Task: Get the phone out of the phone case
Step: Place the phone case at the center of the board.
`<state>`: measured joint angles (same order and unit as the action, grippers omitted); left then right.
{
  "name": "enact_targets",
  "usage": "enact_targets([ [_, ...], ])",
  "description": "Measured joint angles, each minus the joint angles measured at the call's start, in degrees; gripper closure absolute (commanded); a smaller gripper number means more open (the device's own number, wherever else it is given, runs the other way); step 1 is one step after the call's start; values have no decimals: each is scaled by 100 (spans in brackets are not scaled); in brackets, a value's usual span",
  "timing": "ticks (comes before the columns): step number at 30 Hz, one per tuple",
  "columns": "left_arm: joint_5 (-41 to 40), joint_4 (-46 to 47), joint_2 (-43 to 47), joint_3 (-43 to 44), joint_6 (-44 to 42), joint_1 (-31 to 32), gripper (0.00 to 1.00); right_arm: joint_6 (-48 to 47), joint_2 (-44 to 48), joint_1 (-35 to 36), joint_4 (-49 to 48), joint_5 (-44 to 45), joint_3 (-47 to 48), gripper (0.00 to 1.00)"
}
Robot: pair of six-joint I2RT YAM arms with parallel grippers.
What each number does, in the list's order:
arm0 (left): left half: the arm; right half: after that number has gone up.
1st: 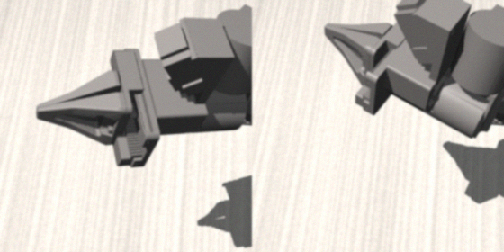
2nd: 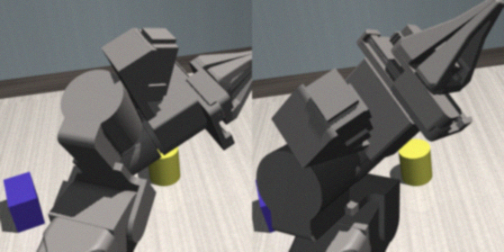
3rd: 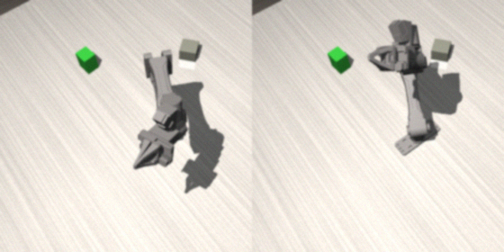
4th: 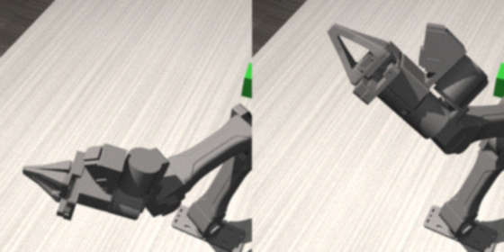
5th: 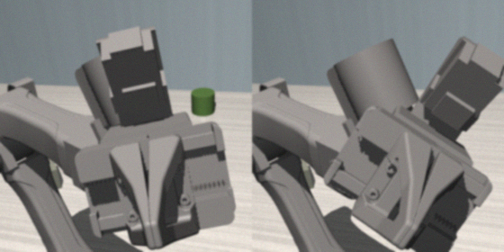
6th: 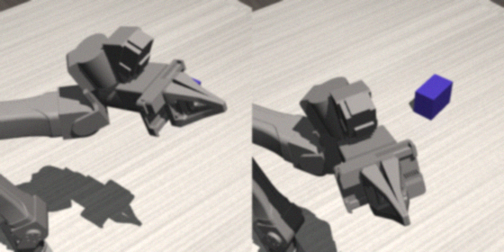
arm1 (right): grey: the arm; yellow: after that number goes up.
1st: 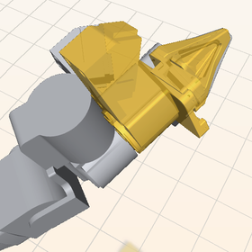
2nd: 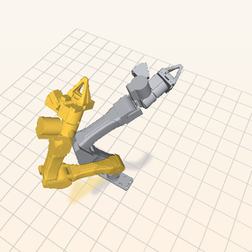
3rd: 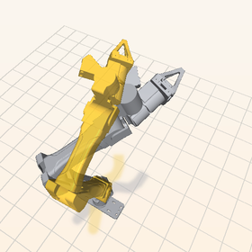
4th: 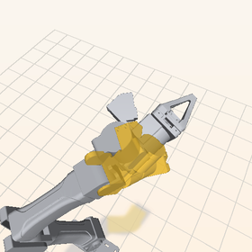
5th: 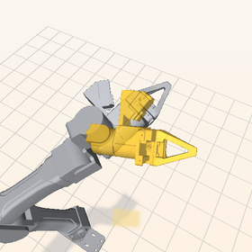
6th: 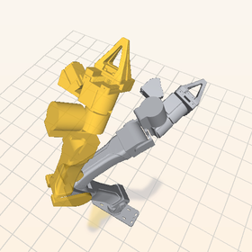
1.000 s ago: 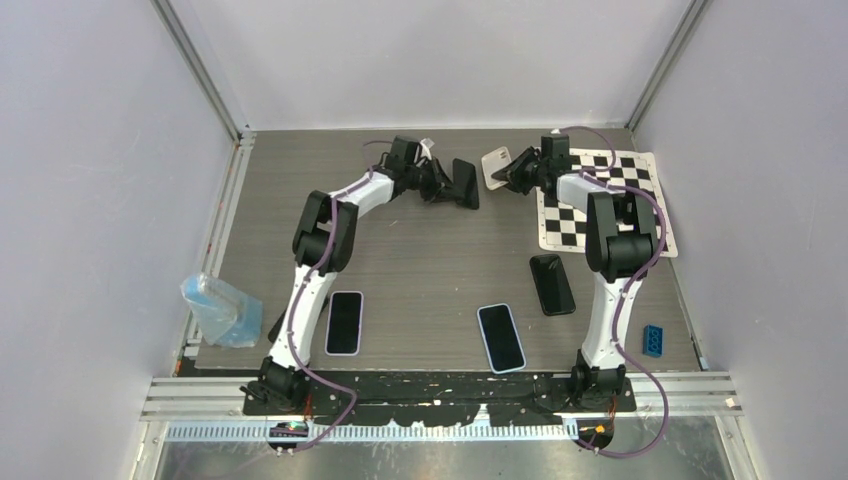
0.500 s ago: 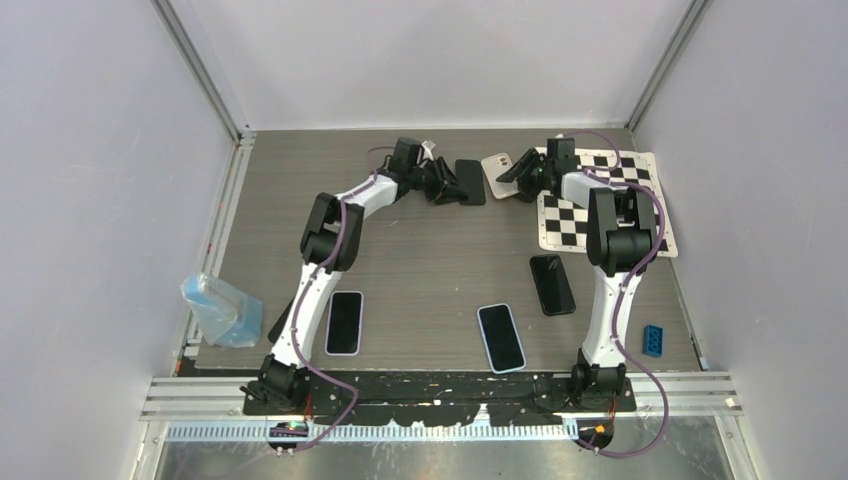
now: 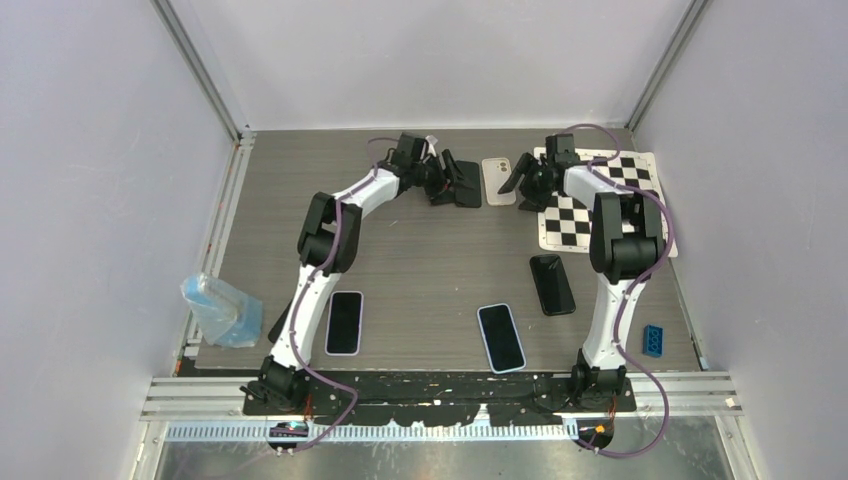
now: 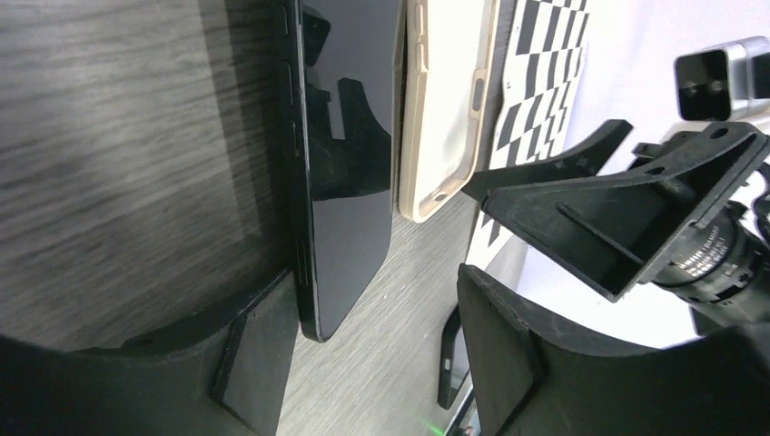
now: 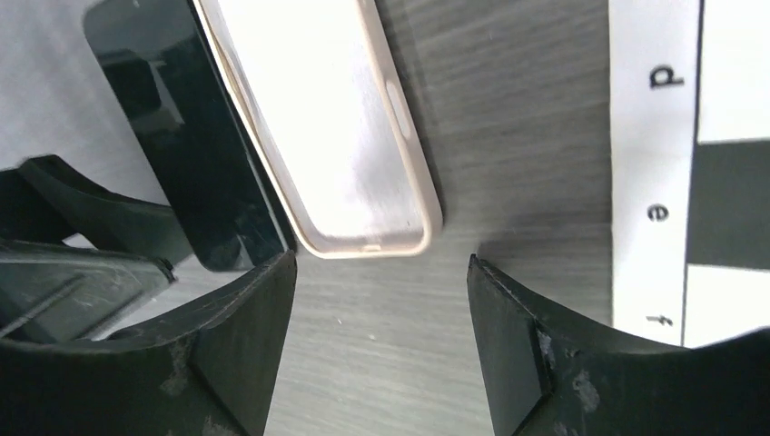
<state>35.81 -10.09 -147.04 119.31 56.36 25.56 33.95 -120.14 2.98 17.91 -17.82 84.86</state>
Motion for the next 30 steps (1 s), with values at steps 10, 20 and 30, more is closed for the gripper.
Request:
enact_targets([
  [10,-627,-1488,404,140,-1040,74,14,-741,1121,92,999,170,-413,24],
  [20,-992,-1899,389,339,-1290,133,52,-662,3147,157,894,-15,-1539,24],
  [30,-911,-1064,-4,457,-846,136,61,-474,3456,157,863,11,-2083,28],
])
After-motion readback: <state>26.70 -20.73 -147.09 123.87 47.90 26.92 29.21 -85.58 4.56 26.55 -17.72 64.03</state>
